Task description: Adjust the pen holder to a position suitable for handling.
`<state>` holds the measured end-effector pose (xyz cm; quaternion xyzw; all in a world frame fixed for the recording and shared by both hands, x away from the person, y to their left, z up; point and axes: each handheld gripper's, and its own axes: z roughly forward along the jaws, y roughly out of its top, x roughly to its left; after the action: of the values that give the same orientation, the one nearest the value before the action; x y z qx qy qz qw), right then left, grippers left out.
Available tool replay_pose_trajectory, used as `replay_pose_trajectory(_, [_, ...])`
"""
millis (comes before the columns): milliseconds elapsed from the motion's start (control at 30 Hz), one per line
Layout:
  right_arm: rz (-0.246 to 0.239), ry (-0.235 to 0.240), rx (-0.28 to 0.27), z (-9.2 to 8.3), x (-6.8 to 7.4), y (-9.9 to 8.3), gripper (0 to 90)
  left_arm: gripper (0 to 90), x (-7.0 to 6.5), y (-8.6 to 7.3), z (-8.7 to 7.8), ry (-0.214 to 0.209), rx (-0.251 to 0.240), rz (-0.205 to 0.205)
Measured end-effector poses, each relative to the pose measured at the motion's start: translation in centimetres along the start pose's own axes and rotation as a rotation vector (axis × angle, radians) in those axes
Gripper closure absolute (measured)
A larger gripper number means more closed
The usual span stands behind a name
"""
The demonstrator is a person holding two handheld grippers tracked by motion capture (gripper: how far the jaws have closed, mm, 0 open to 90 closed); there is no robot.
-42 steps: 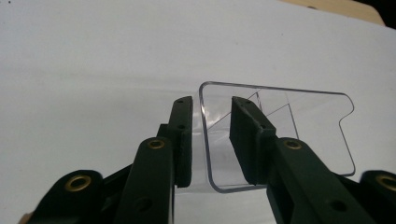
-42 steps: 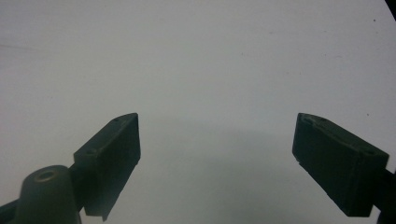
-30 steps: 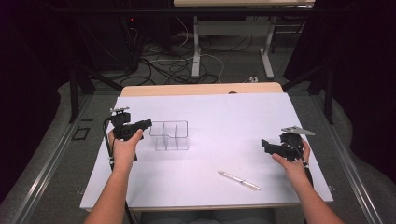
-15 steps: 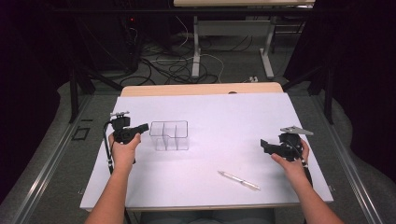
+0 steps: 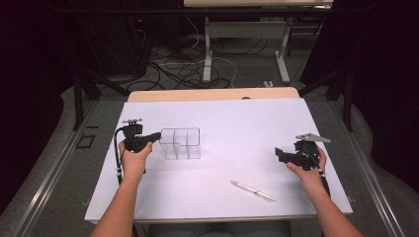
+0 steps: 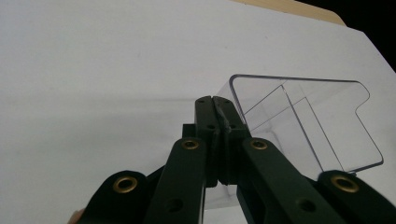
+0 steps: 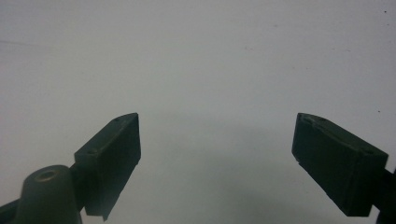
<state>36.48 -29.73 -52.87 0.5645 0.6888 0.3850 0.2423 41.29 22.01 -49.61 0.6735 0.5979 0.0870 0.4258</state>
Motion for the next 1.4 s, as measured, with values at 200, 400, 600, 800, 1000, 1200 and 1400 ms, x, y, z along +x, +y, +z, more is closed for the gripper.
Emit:
replay_pose_trajectory(200, [-0.004, 0.003, 0.002, 0.1, 0.1, 0.0, 14.8, 90.0, -1.4, -0.2, 0.7, -0.011, 0.011, 0.030])
replay_pose_trajectory(400, [-0.012, 0.006, 0.004, 0.1, 0.1, 0.0, 14.8, 90.0, -2.7, -0.4, 1.8, -0.033, 0.034, 0.044])
replay_pose_trajectory(600, [-0.007, 0.007, 0.004, 0.2, 0.1, 0.0, 14.8, 90.0, -4.1, -0.5, 2.7, -0.051, 0.037, 0.064])
replay_pose_trajectory(800, [-0.004, 0.006, 0.004, 0.0, 0.2, 0.0, 14.8, 90.0, -5.6, -0.6, 3.7, -0.070, 0.038, 0.068])
replay_pose_trajectory(1000, [-0.003, 0.007, 0.003, 0.0, 0.0, 0.0, 14.8, 90.0, -6.7, -0.7, 4.6, -0.104, 0.037, 0.075])
replay_pose_trajectory(1200, [-0.006, 0.012, 0.008, 0.1, 0.1, 0.0, 14.8, 90.0, -7.6, -0.7, 5.3, -0.124, 0.035, 0.080])
replay_pose_trajectory(1400, [-0.004, 0.011, 0.006, 0.0, 0.1, 0.0, 14.8, 90.0, -8.6, -0.6, 6.1, -0.135, 0.035, 0.085])
